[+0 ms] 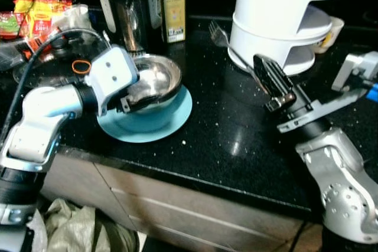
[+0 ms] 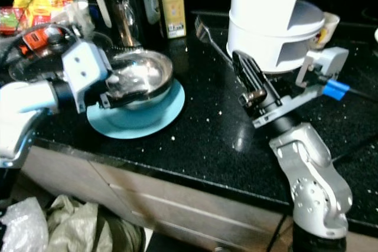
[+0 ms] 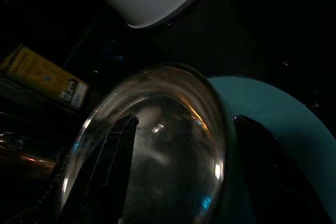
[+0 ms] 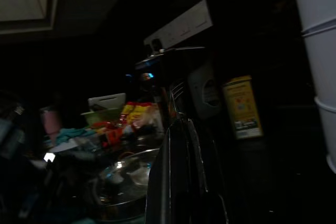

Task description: Kitchen organization

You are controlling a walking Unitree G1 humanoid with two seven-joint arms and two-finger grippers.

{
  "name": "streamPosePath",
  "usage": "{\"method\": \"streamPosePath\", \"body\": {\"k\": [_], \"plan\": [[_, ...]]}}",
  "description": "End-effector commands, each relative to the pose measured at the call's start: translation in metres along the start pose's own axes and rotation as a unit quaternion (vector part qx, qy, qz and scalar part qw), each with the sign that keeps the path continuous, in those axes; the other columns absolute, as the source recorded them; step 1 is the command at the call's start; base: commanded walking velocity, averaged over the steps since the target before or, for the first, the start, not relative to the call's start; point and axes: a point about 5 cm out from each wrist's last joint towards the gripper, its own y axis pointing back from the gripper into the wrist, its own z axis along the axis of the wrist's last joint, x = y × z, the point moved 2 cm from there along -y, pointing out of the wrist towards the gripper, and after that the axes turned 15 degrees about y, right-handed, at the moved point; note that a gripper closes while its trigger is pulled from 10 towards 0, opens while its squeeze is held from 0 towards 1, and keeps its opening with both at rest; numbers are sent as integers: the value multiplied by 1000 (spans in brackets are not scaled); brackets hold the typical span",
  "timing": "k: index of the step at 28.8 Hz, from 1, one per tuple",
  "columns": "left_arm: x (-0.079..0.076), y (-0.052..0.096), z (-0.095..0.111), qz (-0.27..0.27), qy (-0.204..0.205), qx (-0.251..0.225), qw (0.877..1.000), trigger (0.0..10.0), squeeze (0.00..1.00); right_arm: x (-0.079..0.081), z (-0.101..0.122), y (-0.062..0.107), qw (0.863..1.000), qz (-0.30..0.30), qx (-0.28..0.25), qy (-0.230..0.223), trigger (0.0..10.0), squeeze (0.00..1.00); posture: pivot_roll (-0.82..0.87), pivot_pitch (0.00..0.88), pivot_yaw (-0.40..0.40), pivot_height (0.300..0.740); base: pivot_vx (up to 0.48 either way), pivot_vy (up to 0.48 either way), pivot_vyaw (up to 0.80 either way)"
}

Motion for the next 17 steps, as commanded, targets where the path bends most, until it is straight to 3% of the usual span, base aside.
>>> {"method": "streamPosePath", "body": {"k": [1,7,17], "plan": [[-1,2,-8,-31,-17,48,998,10000,0,6,3,-1,1000,18,0,-1,10000,0,-16,0,28,740,0,0,0],[0,5,-20,-61,-28,99,993,10000,0,8,4,-1,1000,21,-1,-2,10000,0,-22,0,32,740,0,0,0],[4,5,-28,-76,-40,123,989,10000,0,8,5,-1,1000,20,-1,1,10000,0,-26,0,35,740,0,0,0]]}}
